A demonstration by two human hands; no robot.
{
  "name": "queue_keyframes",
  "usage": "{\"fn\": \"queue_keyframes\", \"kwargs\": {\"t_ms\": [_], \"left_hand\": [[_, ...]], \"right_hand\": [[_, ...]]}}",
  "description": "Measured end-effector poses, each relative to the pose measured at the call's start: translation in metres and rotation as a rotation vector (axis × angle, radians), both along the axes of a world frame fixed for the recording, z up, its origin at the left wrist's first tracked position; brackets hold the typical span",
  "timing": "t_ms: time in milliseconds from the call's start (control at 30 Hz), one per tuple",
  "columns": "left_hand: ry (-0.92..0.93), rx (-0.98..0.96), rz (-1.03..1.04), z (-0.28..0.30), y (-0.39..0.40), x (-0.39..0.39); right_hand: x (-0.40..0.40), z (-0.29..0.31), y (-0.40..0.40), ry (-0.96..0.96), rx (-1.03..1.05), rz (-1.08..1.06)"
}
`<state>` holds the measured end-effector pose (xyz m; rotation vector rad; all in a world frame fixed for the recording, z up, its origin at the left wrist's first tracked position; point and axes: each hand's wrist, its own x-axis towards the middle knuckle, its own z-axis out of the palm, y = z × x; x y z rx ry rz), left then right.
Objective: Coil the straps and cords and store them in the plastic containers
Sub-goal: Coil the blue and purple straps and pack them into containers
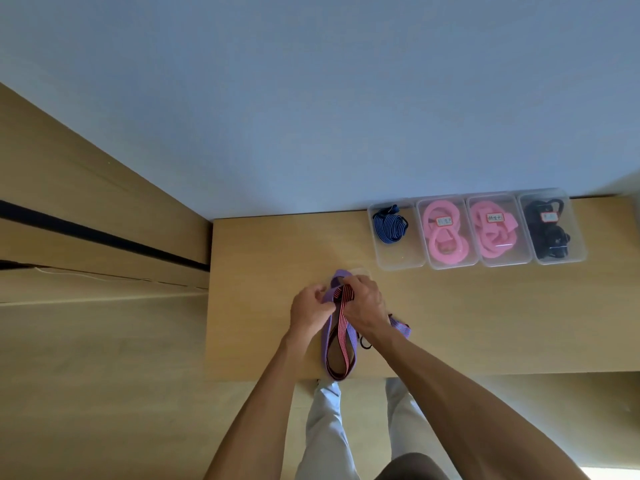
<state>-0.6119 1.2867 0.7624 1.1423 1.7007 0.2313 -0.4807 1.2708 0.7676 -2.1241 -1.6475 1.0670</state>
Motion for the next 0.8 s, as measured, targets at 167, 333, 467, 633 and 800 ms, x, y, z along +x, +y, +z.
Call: {"fn": "queue_keyframes", "kwargs": {"t_ms": [167, 333, 467, 633, 800], "left_hand": [[-0.089, 0.002, 0.073, 0.002, 0.001, 0.000], [-0.320, 0.057, 0.242, 0.037, 0.013, -0.003], [-0.459, 0.158, 0.264, 0.074, 0.027, -0.004], [-0.506, 0.281, 0.076, 0.120, 0.040, 0.010], [-0.571, 0.329, 0.093, 0.143, 0.050, 0.014]], "right_hand": [[0.001, -0.003, -0.003, -0.033, -0.032, -0.135], [0.007, 0.002, -0.002, -0.032, -0.130, -0.272], [0.015, 0.013, -0.002, -0.019, -0.125, -0.362], [0.009, 0.040, 0.011, 0.197, 0.075, -0.318], [0.013, 0.052, 0.029, 0.212, 0.020, -0.268]]}}
